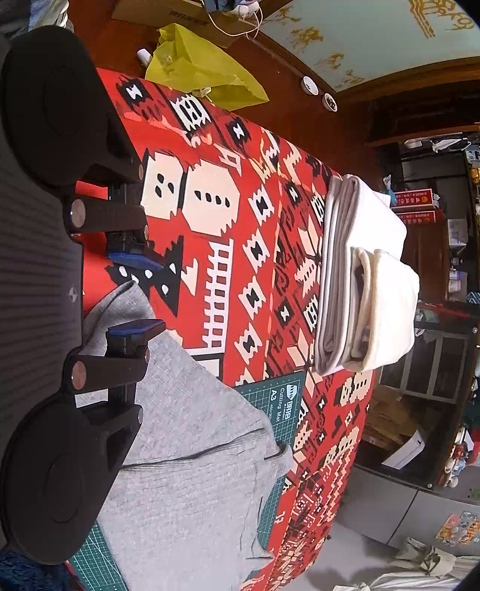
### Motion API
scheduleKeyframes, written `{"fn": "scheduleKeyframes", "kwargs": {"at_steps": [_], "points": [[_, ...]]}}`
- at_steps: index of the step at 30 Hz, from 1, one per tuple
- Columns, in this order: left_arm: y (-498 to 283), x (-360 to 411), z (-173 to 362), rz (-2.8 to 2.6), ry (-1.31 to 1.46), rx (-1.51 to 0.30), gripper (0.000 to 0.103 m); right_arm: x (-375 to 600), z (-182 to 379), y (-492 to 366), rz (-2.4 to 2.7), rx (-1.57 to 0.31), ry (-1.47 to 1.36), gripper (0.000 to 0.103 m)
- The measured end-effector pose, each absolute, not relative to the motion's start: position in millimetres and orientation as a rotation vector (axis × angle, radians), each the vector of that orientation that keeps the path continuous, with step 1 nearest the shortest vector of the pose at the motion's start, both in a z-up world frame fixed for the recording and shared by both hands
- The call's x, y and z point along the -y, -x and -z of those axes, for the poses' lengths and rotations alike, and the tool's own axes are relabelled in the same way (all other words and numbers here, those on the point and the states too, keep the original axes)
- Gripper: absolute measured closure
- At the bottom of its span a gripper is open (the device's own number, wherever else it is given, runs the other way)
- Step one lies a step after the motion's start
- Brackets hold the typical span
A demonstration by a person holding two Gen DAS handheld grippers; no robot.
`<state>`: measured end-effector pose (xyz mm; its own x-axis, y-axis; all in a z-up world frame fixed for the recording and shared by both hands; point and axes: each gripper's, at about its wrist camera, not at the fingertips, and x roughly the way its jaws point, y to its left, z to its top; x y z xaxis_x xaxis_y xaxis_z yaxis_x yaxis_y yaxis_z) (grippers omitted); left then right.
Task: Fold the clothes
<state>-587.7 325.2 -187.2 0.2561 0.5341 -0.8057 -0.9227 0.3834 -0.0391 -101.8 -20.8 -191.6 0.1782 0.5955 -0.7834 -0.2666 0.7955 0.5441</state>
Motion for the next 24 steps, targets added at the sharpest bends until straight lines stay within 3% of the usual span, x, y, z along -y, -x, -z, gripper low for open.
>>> {"fn": "scheduleKeyframes", "kwargs": {"at_steps": [3,4,5,7,18,22,24], "points": [[590.2,-326.0,189.0,-1.072,0.594,-0.801,0.074,15.3,196.9,102.1,-0.621,-1.271,-0.312,0.083],[591.2,-325.8,189.2,-1.074,0.597,-0.799,0.074,14.0,197.3,102.5,-0.619,-1.269,-0.310,0.088],[591.7,-325.7,189.4,-1.075,0.599,-0.798,0.074,11.2,197.9,102.8,-0.611,-1.269,-0.297,0.102],[592.6,-325.4,189.7,-1.077,0.600,-0.798,0.074,7.9,197.1,103.7,-0.588,-1.264,-0.272,0.103],[599.3,-324.6,192.1,-1.082,0.604,-0.818,0.074,7.7,195.0,106.3,-0.572,-1.263,-0.218,0.101],[600.4,-322.8,192.9,-1.069,0.599,-0.835,0.074,3.5,190.0,108.5,-0.586,-1.248,-0.165,0.089],[598.5,-322.4,195.0,-1.062,0.589,-0.848,0.074,7.8,184.6,107.7,-0.588,-1.227,-0.167,0.088]]}}
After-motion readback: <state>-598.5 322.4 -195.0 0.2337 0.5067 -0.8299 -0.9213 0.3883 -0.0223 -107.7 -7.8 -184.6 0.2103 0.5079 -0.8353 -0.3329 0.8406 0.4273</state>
